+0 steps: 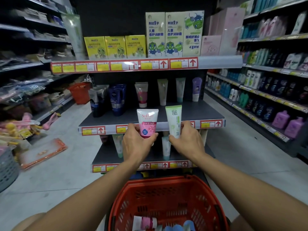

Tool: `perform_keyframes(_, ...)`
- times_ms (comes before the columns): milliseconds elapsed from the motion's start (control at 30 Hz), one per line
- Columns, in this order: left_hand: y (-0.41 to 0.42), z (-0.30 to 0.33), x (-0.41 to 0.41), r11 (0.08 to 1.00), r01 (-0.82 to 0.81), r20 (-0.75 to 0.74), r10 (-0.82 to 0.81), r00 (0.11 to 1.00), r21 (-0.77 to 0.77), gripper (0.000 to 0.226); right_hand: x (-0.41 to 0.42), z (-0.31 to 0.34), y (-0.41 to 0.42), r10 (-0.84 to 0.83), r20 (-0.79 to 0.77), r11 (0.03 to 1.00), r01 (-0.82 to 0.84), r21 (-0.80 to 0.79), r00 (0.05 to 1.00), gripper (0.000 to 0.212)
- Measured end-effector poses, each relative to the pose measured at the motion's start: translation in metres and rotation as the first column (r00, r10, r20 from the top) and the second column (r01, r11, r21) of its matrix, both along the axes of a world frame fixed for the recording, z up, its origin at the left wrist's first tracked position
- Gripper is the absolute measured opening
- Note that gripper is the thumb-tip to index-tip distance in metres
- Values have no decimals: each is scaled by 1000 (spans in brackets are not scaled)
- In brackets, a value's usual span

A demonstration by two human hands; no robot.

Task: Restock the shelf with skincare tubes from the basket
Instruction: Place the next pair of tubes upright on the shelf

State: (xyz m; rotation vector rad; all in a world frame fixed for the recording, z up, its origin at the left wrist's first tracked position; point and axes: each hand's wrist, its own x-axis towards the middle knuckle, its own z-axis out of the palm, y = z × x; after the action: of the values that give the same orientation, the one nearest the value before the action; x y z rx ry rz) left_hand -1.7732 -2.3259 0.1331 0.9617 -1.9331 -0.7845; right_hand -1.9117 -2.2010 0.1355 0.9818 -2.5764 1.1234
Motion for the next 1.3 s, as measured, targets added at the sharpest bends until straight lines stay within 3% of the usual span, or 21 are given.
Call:
perform_keyframes(500, -73, 25, -51, 999, -40, 5, 40, 999, -15, 60, -56, 16, -76, 38, -61, 999, -39, -14, 997, 49)
perform_keyframes(767, -113, 29, -84, 997, -71, -26, 71, 997, 7, 62, -80, 22, -120, 61, -35, 992, -65, -106, 998, 50)
perform_keyframes(1067, -133, 16, -106, 998, -64, -5, 64, 998, 13, 64, -102, 3, -137, 69, -59, 989, -76, -128, 996, 52)
perform_keyframes(1200, -133, 13, -106, 999, -50, 20, 50, 999, 6, 75, -105, -2, -135, 67, -64, 994, -72, -85, 996, 55)
perform_keyframes(1300, -135, 10, -103, 999, -35, 75, 37, 997, -33, 75, -110, -5, -132, 35, -154, 999, -37, -16, 987, 42)
